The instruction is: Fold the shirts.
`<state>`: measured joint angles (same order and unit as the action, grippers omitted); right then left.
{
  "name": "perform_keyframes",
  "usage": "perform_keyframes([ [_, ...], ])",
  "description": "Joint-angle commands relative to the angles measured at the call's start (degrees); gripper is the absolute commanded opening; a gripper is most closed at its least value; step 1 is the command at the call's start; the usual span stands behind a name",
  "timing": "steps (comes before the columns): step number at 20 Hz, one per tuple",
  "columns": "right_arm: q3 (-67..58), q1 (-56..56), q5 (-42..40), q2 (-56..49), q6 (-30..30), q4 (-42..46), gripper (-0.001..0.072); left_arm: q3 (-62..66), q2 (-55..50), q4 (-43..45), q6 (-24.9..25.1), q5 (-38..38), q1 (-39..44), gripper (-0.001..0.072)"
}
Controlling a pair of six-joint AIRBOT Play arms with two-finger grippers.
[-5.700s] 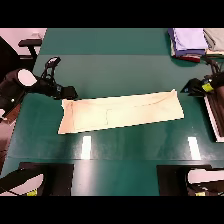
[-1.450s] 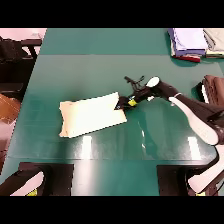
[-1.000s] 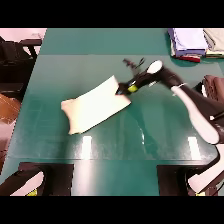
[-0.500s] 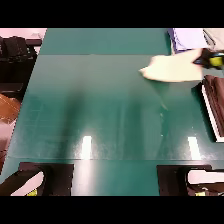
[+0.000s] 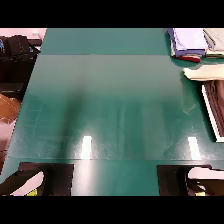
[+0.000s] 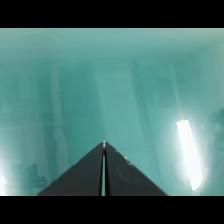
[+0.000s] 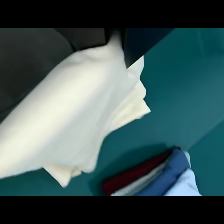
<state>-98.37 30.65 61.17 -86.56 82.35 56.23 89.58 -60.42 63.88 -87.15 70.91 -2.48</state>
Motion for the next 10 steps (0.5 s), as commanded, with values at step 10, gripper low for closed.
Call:
perform_keyframes([
  [10, -16.22, 6.10, 6.08, 2.82, -1.86, -1.99, 0.0017, 0.00, -0.04, -1.33, 0.20, 0.26, 0.00, 0.0026],
])
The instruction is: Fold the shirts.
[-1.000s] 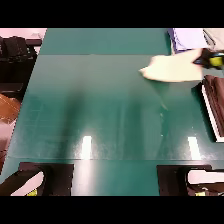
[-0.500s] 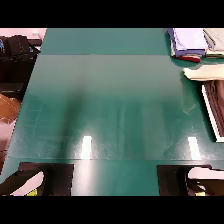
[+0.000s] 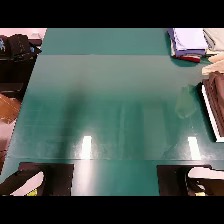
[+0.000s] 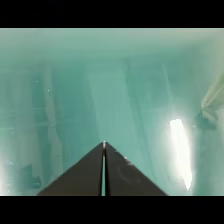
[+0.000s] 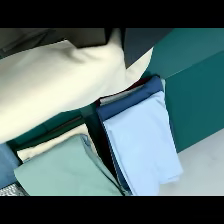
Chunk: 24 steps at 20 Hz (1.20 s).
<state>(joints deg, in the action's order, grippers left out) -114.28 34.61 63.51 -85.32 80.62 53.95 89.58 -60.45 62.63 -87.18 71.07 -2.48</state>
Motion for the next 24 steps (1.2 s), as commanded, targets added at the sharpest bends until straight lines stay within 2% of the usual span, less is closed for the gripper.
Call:
perform_keyframes([
  [1, 1.64, 3.37, 4.55, 2.80, -0.26, 0.44, 0.0016, 0.00, -0.02, -0.09, 0.24, 0.13, 0.00, 0.0026],
  [7, 18.40, 10.03, 10.64, 11.41, -1.88, 17.49, 0.0017, 0.00, -0.02, -0.09, 2.16, 0.79, 0.00, 0.0026],
  [11, 32.41, 15.10, 12.15, 17.35, -2.54, 24.41, 0.0020, 0.00, -0.02, -0.09, 3.58, 1.81, 0.00, 0.0026],
  [12, 35.17, 16.39, 12.11, 18.53, -3.65, 24.24, 0.0059, 0.00, -0.02, -0.07, 3.67, 1.97, 0.00, 0.0027],
  [14, 39.65, 18.93, 11.91, 20.44, -4.63, 24.28, 0.0410, 0.00, -0.02, -0.09, 3.65, 1.95, 0.00, 0.0027],
  [15, 41.18, 20.24, 11.82, 21.11, -4.61, 24.26, 0.0546, 0.00, -0.02, -0.09, 3.67, 1.92, 0.00, 0.0026],
  [16, 41.92, 21.62, 11.80, 21.59, -4.59, 24.17, 0.0636, 0.00, -0.02, -0.09, 3.67, 1.90, 0.00, 0.0027],
  [19, 40.46, 23.15, 11.04, 22.73, -4.55, 21.18, 0.0655, 0.00, -0.02, -0.09, 3.67, 1.95, 0.00, 0.0027],
  [21, 38.91, 20.61, 9.92, 22.97, -4.57, 11.67, 0.0654, 0.00, -0.02, -0.11, 3.65, 1.92, 0.00, 0.0027],
  [24, 37.20, 9.38, 10.10, 22.80, -4.59, -1.31, 0.0653, 0.00, -0.02, -0.09, 3.65, 1.84, 0.00, 0.0027],
])
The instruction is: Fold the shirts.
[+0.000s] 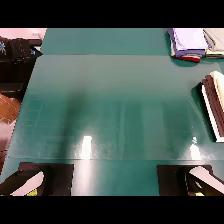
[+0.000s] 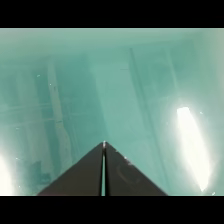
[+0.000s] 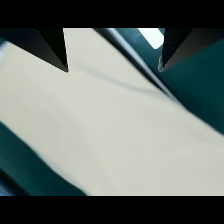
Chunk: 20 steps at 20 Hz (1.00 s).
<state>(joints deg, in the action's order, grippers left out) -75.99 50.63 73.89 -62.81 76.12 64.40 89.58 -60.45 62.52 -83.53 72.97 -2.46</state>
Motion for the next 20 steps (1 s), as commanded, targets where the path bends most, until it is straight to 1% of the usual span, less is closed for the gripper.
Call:
perform_keyframes([
  [1, -1.42, -12.22, -0.31, 0.26, -0.07, -14.14, 0.0653, 0.00, -0.02, 0.07, 0.00, -0.04, -0.02, 0.0027],
  [5, -2.73, -35.80, -0.46, -0.79, -0.09, -14.84, 0.0641, 0.00, -0.02, 0.11, -0.04, 0.31, -0.02, 0.0027],
  [7, -3.69, -46.10, -0.48, -2.58, -0.11, -14.75, 0.0560, 0.02, -0.02, 0.00, -0.04, -0.44, -0.02, 0.0027],
  [9, -5.16, -54.25, -0.72, -4.94, -0.11, -14.71, 0.0548, 0.02, -0.02, 0.00, -0.04, -0.52, -0.02, 0.0027],
  [10, -5.90, -57.70, -1.09, -6.12, -0.11, -14.71, 0.0475, 0.02, -0.02, 0.00, -0.04, -0.52, -0.02, 0.0027],
  [11, -6.64, -60.30, -1.29, -7.21, -0.11, -14.71, 0.0272, 0.02, -0.02, 0.00, -0.04, -0.52, -0.02, 0.0027],
  [12, -7.52, -62.55, -1.27, -8.31, -0.11, -14.73, 0.0088, 0.02, -0.02, 0.00, -0.04, -0.52, -0.02, 0.0027],
  [13, -8.28, -64.17, -1.33, -9.16, -0.11, -14.75, 0.0018, 0.02, -0.02, 0.00, -0.04, -0.50, -0.02, 0.0027],
  [16, -10.27, -66.90, -1.49, -11.06, -0.11, -14.80, 0.0018, 0.02, -0.02, 0.00, -0.04, -0.52, -0.02, 0.0027],
  [20, -10.51, -67.12, -1.66, -11.13, -0.11, -14.82, 0.0018, 0.02, -0.02, 0.00, -0.04, -0.52, -0.02, 0.0027],
])
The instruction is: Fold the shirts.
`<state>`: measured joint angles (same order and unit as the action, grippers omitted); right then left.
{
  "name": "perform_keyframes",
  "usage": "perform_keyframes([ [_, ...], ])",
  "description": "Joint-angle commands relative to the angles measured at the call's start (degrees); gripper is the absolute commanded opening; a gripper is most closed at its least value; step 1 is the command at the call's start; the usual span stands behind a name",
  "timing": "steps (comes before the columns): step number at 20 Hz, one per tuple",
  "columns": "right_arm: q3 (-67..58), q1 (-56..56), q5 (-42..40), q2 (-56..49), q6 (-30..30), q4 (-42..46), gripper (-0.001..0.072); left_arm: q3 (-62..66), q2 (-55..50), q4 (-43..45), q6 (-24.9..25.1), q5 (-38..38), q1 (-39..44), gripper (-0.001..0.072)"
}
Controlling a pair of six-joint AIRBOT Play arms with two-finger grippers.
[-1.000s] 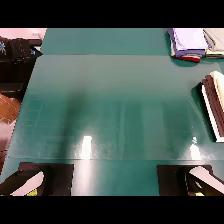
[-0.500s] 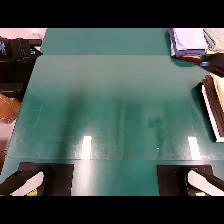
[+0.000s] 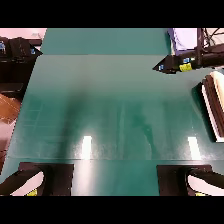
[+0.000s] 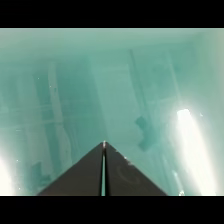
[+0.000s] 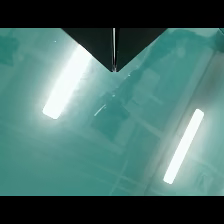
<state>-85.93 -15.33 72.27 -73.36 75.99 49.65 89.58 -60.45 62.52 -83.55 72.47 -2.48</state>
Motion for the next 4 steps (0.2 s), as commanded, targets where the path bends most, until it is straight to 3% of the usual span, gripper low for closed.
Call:
perform_keyframes([
  [1, -0.57, -1.14, -0.04, -0.57, 0.02, -0.09, 0.0018, 0.02, -0.02, 0.00, -0.02, -0.02, 0.00, 0.0027],
  [4, -0.57, -1.14, -0.09, -0.57, 0.02, -0.09, 0.0018, 0.02, -0.02, 0.00, 0.00, -0.02, 0.00, 0.0027],
])
